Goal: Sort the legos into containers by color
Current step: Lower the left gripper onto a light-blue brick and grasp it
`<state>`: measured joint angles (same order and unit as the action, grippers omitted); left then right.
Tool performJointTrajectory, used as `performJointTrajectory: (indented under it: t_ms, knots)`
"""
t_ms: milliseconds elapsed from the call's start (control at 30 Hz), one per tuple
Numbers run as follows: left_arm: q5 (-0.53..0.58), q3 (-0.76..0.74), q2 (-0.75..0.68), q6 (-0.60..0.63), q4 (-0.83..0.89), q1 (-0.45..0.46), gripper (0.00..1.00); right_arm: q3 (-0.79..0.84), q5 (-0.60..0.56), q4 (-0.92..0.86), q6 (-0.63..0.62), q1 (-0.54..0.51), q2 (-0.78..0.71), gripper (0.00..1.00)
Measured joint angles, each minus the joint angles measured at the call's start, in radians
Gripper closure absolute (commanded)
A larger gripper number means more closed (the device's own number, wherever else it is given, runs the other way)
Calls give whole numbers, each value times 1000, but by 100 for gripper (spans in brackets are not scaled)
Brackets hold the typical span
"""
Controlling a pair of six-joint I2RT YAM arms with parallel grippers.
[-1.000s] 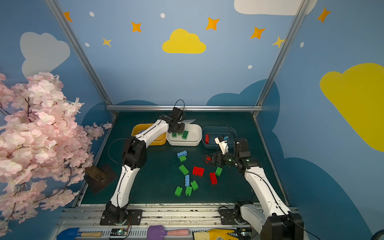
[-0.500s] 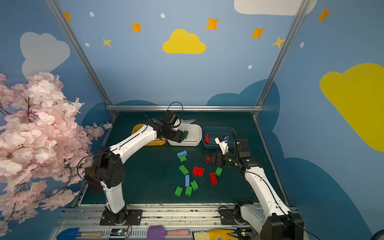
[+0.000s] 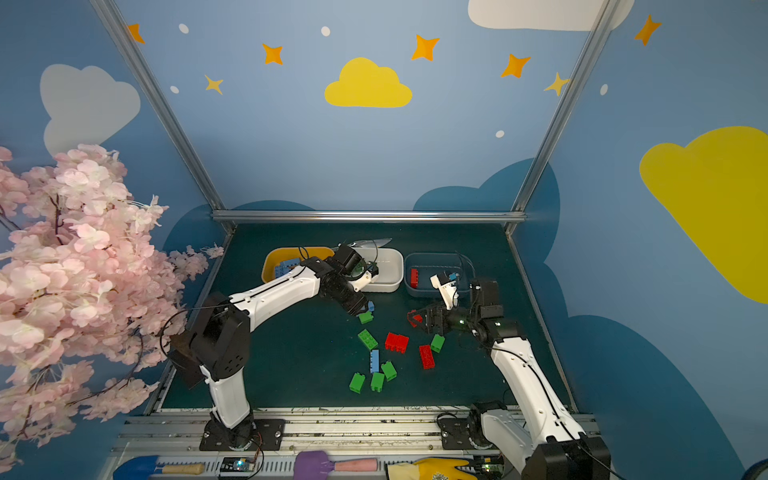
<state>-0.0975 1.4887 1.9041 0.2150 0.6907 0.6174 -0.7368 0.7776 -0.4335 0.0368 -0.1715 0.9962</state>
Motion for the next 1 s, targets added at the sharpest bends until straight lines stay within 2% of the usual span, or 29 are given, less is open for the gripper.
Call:
performJointTrajectory:
  t_ms: [200, 433, 700, 1000]
  knots:
    - [53, -2, 69, 78, -53, 0, 50, 0, -4, -25, -8, 2, -14, 12]
    - [105, -27, 82, 126, -132, -2, 55, 0, -11, -48, -16, 8, -26, 12]
    - [88, -27, 103, 153, -155, -2, 55, 0, -13, -63, -19, 13, -27, 12]
    - [70, -27, 137, 163, -153, -12, 61, 0, -15, -75, -19, 13, -32, 12]
